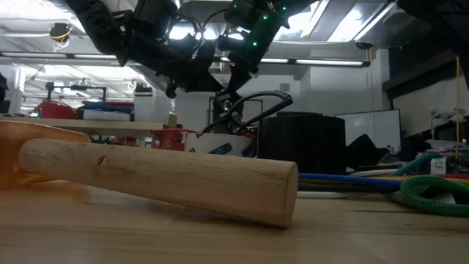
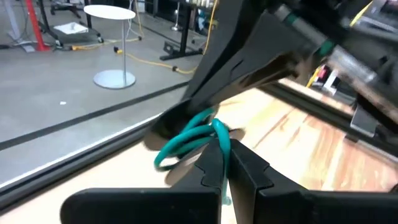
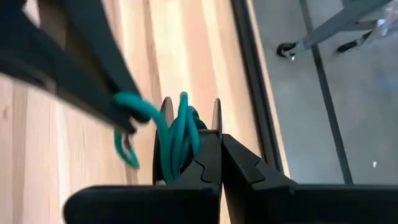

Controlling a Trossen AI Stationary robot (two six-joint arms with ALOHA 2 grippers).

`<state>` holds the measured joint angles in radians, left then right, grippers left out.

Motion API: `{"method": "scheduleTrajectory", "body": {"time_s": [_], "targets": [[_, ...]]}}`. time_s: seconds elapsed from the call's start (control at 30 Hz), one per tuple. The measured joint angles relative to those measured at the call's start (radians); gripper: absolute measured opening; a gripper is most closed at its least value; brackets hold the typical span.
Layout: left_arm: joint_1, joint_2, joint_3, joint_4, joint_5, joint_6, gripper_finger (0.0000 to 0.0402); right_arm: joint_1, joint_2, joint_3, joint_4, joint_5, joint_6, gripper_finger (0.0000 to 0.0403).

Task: Coil cords
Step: Coil the green cable wire on the black spool

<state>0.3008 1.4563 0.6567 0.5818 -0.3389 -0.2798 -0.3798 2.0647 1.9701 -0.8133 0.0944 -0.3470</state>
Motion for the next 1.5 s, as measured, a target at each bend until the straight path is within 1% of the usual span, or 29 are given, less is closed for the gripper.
{"method": "scheduleTrajectory", "body": {"time_s": [0.3,0.37,0.6,0.8,0.93,1.13,1.27,1.37,1.5], "targets": [[0.0,0.0,0.0,-0.032,0.002,0.029,0.0,0.0,-0.008,0.0,-0.114,-0.01,-0.002,0.0001],[0.0,-0.001,0.0,-0.05,0.002,0.035,0.0,0.0,-0.016,0.0,-0.132,-0.042,0.0,0.0001],[0.0,-0.001,0.001,-0.141,0.005,0.034,0.0,0.0,-0.066,-0.001,-0.122,-0.21,0.007,0.0001],[0.0,-0.002,0.002,-0.131,0.021,0.055,0.0,-0.001,-0.112,-0.001,-0.076,-0.26,0.034,0.0001],[0.0,-0.003,0.002,-0.108,0.048,0.081,0.001,-0.001,-0.14,-0.001,-0.052,-0.271,0.036,0.0001],[0.0,-0.001,0.001,-0.102,0.049,0.082,0.0031,0.0,-0.157,-0.001,-0.001,-0.273,0.058,0.0001],[0.0,-0.001,0.0,-0.082,0.049,0.086,0.0041,0.0,-0.164,0.0,0.0,-0.276,0.063,0.0001],[0.001,-0.002,0.0,-0.072,0.049,0.084,0.0045,0.0,-0.164,0.0,-0.009,-0.274,0.063,0.0001],[0.003,-0.03,0.0,-0.074,0.045,0.144,0.0043,-0.007,-0.18,0.0,-0.018,-0.269,0.063,0.0001]]}}
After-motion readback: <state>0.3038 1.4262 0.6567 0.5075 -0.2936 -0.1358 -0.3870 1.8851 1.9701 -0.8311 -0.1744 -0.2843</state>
